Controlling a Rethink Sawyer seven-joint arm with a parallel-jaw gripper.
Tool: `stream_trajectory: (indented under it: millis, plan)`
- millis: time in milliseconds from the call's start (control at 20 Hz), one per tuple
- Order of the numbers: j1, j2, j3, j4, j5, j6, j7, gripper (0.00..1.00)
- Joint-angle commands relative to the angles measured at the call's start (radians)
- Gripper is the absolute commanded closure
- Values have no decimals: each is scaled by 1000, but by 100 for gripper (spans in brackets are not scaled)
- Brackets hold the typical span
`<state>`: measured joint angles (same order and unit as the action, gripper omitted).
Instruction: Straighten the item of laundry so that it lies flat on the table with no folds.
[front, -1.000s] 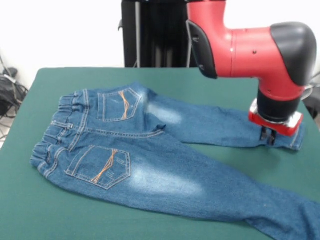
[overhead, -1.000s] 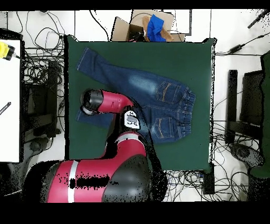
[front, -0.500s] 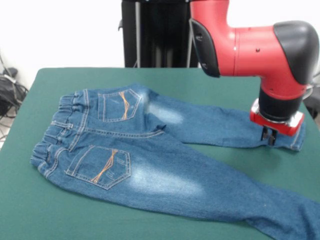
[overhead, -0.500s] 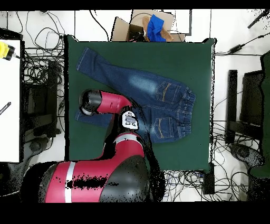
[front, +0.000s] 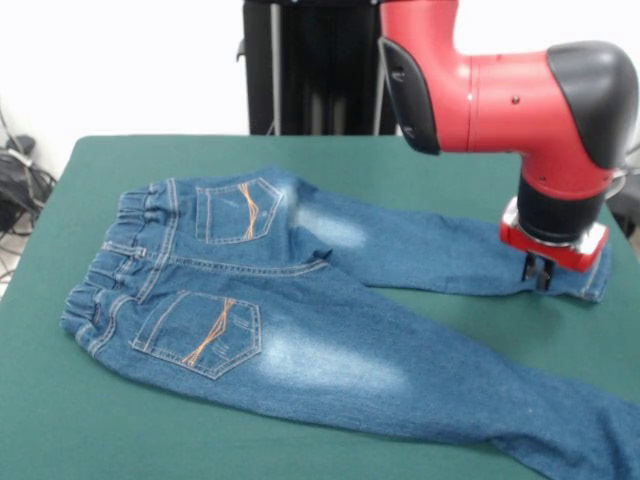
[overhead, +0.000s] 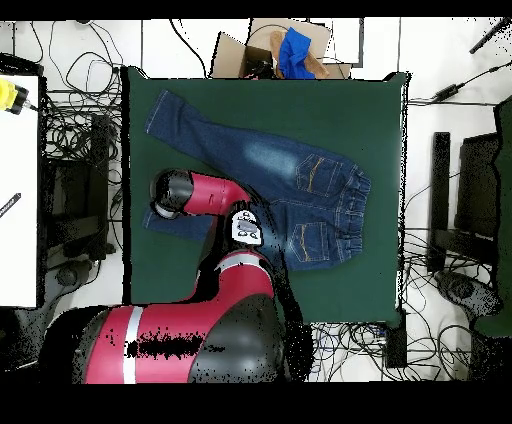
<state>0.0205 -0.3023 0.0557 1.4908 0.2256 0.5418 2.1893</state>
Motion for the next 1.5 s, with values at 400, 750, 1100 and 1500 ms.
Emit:
stream_trajectory:
  millis: [400, 750, 1100, 1500]
  plan:
    - [40, 123, 131, 101, 74, -164, 201, 100]
    - [115, 99, 81, 87, 108, -133, 252, 100]
    - [139, 79, 46, 79, 134, -85, 251, 100]
    - [128, 73, 37, 64, 148, -58, 217, 100]
